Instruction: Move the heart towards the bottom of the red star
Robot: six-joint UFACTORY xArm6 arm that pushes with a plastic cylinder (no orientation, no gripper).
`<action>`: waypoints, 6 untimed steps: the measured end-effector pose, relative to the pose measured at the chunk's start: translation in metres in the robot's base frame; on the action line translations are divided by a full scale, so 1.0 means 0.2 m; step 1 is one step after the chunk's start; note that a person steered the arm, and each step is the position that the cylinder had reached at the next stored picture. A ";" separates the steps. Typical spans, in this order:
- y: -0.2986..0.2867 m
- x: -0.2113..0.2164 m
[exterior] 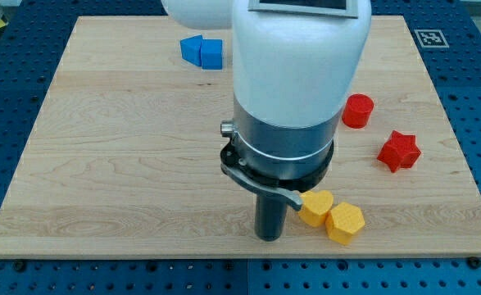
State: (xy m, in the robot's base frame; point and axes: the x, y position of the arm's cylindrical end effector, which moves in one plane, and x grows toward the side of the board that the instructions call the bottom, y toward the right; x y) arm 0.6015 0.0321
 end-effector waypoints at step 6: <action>0.49 -0.18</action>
